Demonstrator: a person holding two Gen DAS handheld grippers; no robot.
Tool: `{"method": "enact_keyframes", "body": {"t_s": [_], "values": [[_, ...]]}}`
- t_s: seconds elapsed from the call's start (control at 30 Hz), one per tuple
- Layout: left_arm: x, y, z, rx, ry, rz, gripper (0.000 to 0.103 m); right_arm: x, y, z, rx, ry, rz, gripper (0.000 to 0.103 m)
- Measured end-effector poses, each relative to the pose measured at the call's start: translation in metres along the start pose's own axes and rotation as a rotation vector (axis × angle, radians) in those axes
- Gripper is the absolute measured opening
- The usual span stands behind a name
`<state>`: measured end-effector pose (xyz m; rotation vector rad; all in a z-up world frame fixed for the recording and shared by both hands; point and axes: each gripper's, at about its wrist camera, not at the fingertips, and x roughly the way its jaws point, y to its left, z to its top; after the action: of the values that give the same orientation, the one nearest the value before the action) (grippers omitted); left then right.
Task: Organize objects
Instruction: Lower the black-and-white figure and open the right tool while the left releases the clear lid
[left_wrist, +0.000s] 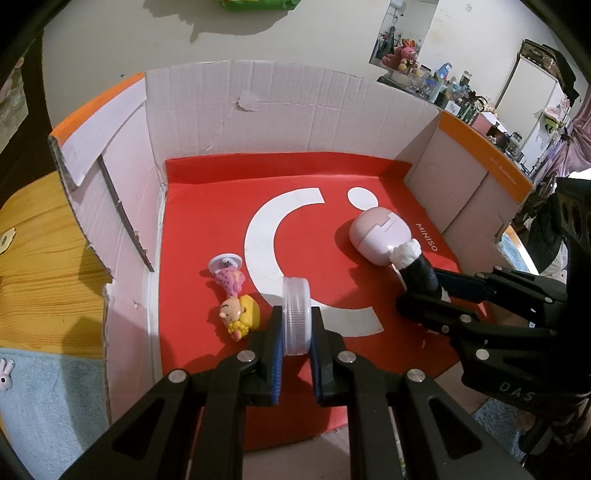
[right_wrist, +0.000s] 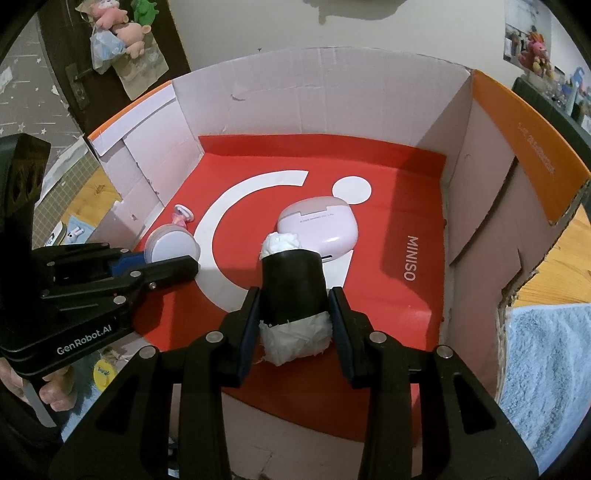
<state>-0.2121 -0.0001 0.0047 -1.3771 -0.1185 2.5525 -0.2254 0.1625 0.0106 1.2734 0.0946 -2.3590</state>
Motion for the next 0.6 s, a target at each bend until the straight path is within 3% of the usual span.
{"method": "enact_keyframes", "body": {"t_s": [0.17, 0.27, 0.5, 0.6], "values": [[0.0006, -0.0001, 0.0005, 0.002, -0.001, 0.002, 0.012, 0.0018, 0.0007, -0.0002, -0.003, 0.000, 0.010, 0.037], [-0.0001, -0.0010, -0.0001, 0.005, -0.002, 0.008, 0.014, 0.0011, 0.0016, -0.0001, -0.006, -0.006, 0.012, 0.051], [-0.0021, -0.0017, -0.0011, 0.007, -0.008, 0.010, 0.017, -0.0008, 0.0024, -0.0002, -0.003, -0.015, 0.015, 0.052], [-0.0032, -0.0025, -0.0016, 0.007, -0.013, 0.012, 0.023, -0.0022, 0.0029, -0.0008, -0.001, -0.020, 0.019, 0.052]]}}
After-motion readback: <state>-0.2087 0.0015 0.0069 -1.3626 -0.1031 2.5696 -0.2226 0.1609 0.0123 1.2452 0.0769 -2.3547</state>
